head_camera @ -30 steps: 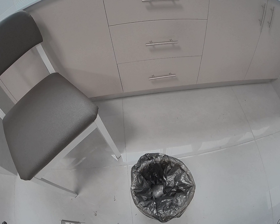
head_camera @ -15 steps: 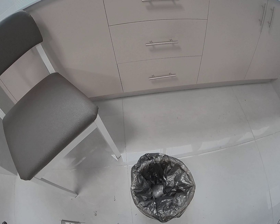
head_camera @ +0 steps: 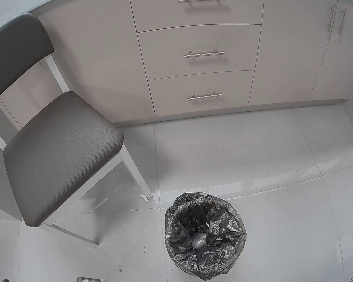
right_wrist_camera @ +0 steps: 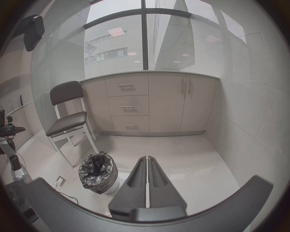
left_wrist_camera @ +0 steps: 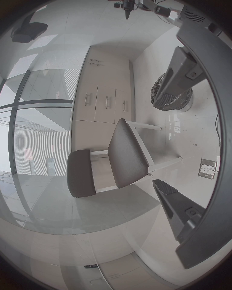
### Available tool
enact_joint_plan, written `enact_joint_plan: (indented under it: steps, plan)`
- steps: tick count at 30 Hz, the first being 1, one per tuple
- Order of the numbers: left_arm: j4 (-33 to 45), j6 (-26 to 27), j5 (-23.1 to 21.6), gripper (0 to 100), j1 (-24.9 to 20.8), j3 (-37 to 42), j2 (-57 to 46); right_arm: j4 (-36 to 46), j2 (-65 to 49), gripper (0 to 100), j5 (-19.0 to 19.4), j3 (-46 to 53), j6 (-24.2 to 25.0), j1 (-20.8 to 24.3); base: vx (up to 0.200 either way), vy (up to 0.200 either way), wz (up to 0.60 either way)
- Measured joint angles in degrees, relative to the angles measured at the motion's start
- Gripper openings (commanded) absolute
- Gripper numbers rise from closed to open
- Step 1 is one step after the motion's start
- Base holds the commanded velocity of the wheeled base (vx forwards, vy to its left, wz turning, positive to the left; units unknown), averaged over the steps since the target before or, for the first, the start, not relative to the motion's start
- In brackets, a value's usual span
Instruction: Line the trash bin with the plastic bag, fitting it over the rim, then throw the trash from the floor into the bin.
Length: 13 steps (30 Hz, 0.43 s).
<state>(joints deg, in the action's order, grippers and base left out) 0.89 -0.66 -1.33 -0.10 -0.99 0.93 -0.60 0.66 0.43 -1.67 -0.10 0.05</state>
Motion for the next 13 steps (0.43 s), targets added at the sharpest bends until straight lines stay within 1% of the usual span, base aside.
enact_joint_plan:
  steps: [13]
  plan:
    - [0.0,0.0,0.0,100,0.0,0.0,0.0,0.0,0.7,0,0.0,0.7,0.2,0.7,0.0,0.0,0.0]
